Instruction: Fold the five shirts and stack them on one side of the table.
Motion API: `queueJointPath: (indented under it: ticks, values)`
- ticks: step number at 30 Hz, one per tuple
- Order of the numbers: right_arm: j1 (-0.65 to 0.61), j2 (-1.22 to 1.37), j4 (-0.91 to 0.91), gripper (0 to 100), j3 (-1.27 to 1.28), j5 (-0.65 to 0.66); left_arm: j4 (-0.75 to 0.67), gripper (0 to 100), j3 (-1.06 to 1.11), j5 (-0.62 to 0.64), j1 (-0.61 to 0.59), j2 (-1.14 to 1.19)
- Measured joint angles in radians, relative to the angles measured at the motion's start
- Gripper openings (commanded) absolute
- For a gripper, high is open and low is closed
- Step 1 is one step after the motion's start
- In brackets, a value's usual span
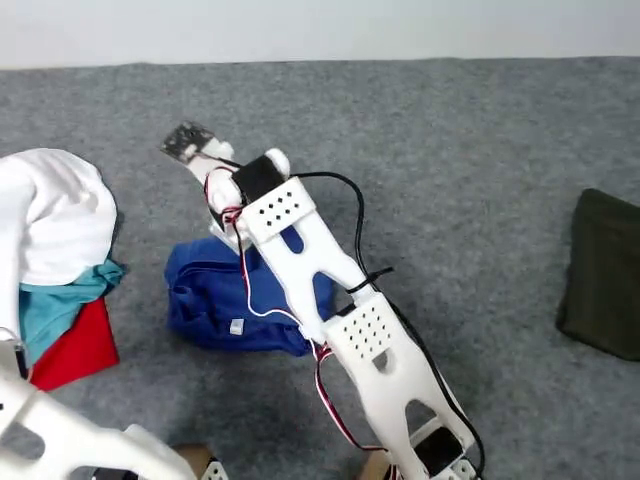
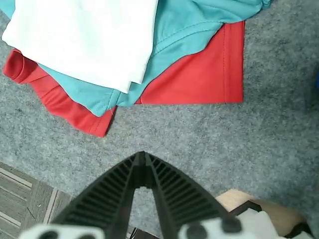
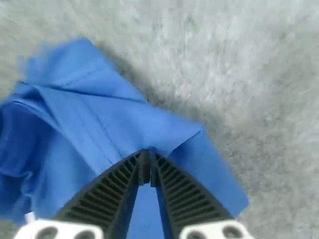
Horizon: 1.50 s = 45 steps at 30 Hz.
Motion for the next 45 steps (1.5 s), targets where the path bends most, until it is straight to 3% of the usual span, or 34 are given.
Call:
queueJointPath:
  ticks: [9,22,28,35,45]
  values:
    - [0.011,0.091,-0.02,0.9,0.0,0.0,0.0,0,0.0,0.0,0.0,0.0]
    - [-0.074,0.092,-0.362,0.9,-0.002,0.104,0.0,0,0.0,0.0,0.0,0.0]
    - [-0.078,0.089,-0.265,0.9,-0.087,0.109,0.0,0,0.0,0.0,0.0,0.0]
    - [-0.078,0.058,-0.008,0.9,-0.187,0.11,0.0,0,0.0,0.0,0.0,0.0]
    - [-0.043,0.089,-0.057,0.9,-0.144,0.11,0.0,0,0.0,0.0,0.0,0.0]
